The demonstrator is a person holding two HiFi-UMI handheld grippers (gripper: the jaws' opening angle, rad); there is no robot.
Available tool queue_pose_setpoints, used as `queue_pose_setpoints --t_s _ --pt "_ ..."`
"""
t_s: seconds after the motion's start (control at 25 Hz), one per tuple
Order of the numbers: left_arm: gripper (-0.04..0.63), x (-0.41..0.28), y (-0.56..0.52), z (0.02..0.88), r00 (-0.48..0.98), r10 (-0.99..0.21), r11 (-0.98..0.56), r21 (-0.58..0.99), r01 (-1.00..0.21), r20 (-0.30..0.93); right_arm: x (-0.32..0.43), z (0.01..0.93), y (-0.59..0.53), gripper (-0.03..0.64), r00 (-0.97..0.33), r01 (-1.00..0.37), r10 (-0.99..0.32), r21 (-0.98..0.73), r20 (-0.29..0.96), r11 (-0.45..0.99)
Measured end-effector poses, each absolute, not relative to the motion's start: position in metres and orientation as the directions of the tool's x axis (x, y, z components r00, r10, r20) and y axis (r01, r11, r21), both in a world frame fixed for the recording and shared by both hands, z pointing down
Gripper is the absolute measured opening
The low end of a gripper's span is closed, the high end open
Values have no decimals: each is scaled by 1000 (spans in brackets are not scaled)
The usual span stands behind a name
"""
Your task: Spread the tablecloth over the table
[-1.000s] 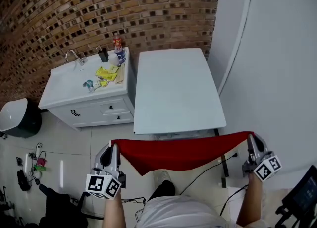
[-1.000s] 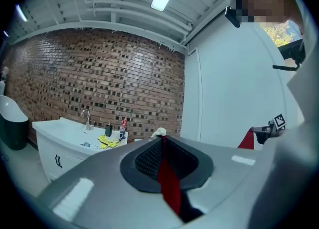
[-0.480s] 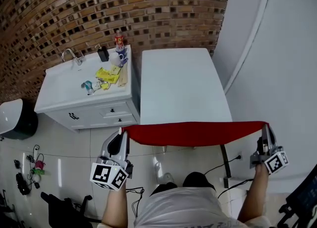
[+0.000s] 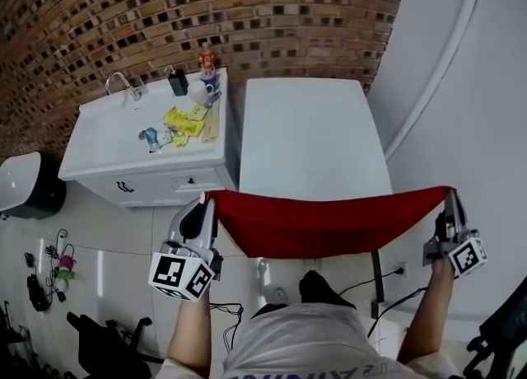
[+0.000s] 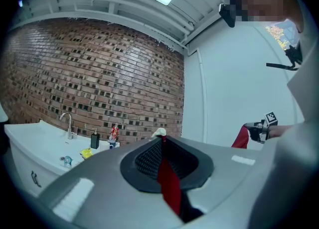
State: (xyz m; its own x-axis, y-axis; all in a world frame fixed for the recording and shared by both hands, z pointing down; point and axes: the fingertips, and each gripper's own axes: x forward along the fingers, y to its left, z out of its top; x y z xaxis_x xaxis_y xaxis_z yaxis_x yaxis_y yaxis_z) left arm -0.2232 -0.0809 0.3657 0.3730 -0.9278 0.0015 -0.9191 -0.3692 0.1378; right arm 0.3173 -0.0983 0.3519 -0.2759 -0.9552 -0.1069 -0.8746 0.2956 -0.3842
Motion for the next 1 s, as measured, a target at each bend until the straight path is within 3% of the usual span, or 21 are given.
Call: queue_pose_setpoints --t_s 0.56,1.0 --pt "18 -201 -240 367 231 -971 -226 76 -971 68 336 370 -291 12 -432 -831 -901 -368 -48 418" --pt "18 -200 -340 384 249 -958 -252 -4 -968 142 319 391 -408 12 -497 -814 -867 -354 17 460"
